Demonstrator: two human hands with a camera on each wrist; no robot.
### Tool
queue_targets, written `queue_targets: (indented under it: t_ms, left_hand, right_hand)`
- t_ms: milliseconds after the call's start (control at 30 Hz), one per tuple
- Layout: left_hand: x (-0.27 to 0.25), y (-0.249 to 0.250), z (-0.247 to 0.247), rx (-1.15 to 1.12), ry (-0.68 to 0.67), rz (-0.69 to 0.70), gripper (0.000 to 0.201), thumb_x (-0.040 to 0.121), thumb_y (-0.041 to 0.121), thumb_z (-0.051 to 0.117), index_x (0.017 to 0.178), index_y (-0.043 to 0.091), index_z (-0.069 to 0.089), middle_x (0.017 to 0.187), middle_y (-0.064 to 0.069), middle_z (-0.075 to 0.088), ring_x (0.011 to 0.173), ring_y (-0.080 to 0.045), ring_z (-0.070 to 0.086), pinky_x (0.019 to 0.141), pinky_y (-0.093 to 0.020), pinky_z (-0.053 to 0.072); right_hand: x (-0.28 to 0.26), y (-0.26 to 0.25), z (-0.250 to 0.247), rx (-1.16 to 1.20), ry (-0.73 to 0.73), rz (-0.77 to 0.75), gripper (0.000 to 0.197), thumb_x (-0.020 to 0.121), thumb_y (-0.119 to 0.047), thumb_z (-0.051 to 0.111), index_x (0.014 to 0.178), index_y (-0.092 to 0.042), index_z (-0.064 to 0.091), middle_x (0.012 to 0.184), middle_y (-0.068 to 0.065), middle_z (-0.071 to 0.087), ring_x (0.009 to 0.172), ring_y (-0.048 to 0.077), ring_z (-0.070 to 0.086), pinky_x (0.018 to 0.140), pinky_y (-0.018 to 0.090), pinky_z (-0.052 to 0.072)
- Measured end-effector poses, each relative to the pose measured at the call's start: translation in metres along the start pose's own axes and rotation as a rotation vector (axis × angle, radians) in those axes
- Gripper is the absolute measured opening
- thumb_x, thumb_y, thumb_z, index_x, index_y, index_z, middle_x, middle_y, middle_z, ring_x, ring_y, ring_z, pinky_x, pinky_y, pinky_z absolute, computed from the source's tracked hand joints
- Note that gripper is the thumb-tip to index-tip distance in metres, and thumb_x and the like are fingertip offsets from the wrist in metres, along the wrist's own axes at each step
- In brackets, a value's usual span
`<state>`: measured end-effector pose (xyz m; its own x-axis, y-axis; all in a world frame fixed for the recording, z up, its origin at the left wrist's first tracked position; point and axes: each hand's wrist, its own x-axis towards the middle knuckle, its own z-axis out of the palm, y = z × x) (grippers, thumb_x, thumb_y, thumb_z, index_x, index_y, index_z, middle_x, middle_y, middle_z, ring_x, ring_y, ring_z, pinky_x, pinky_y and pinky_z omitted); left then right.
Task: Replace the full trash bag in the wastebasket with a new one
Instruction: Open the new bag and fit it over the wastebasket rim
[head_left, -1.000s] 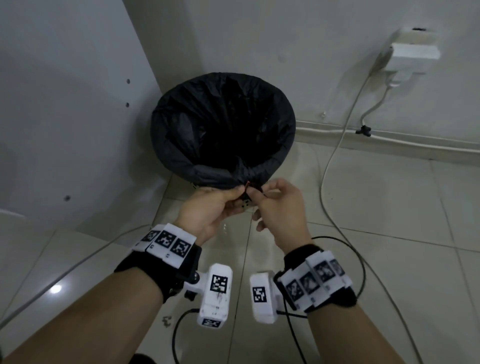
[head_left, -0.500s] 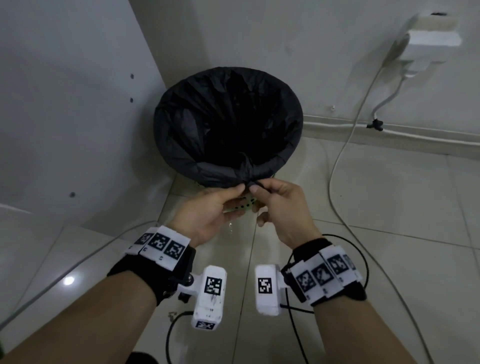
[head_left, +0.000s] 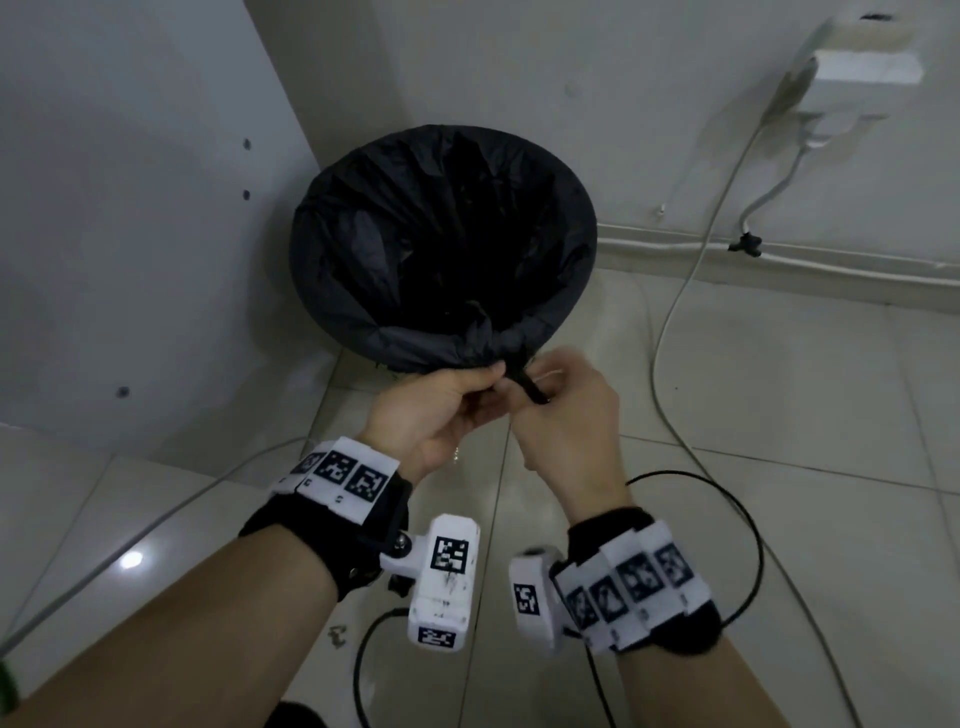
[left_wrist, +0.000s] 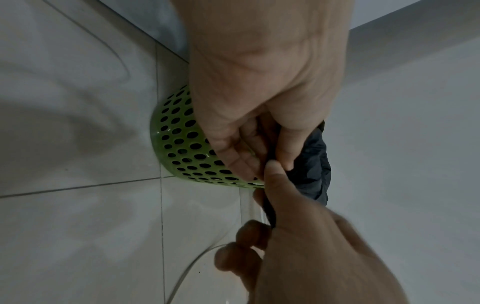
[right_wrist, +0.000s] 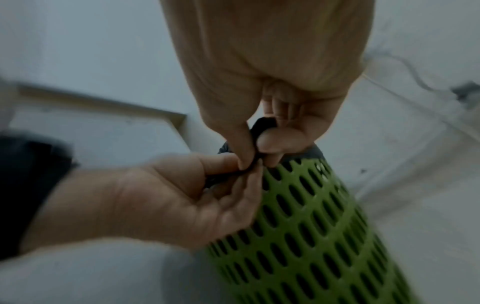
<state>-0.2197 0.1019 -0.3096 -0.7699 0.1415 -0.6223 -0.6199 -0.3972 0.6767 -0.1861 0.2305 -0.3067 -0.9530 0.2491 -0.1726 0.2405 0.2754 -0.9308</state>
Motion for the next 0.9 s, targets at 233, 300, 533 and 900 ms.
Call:
queue_targets:
  t_ms: [233, 300, 533, 900]
  left_hand:
    - [0.006, -0.001, -0.005, 0.018, 0.058, 0.053, 0.028, 0.084, 0.008, 0.073, 0.110, -0.002, 0.069, 0.089, -0.013, 0.073, 0.070, -0.017, 0.071, 0.062, -0.025, 0.057]
    - [0.005, -0.002, -0.006, 0.050, 0.051, 0.052, 0.030, 0.083, 0.011, 0.075, 0.110, 0.001, 0.071, 0.095, -0.015, 0.073, 0.077, -0.019, 0.071, 0.064, -0.027, 0.058]
    - [-0.001, -0.008, -0.012, 0.087, -0.202, 0.021, 0.032, 0.093, 0.014, 0.055, 0.122, 0.004, 0.064, 0.107, -0.013, 0.065, 0.097, -0.023, 0.062, 0.087, -0.034, 0.052]
    - [0.002, -0.007, -0.005, 0.064, -0.045, -0.012, 0.021, 0.088, 0.007, 0.067, 0.108, 0.012, 0.071, 0.097, -0.003, 0.073, 0.085, -0.014, 0.067, 0.074, -0.031, 0.059]
  right_hand:
    - [0.002, 0.024, 0.012, -0.310, 0.123, -0.585, 0.019, 0.083, -0.012, 0.074, 0.101, -0.015, 0.077, 0.083, 0.002, 0.072, 0.070, 0.017, 0.065, 0.062, 0.035, 0.054]
    - [0.003, 0.024, 0.014, -0.317, 0.127, -0.575, 0.013, 0.085, -0.009, 0.068, 0.093, -0.013, 0.077, 0.079, 0.005, 0.070, 0.068, 0.020, 0.064, 0.060, 0.038, 0.053]
    - [0.011, 0.003, 0.008, 0.361, -0.200, 0.216, 0.018, 0.096, -0.007, 0.056, 0.082, -0.005, 0.067, 0.072, 0.010, 0.063, 0.050, 0.019, 0.048, 0.039, 0.024, 0.036]
    - [0.014, 0.006, -0.003, 0.194, -0.063, 0.104, 0.006, 0.089, -0.014, 0.069, 0.090, -0.009, 0.066, 0.072, 0.001, 0.064, 0.048, 0.011, 0.053, 0.046, 0.026, 0.047]
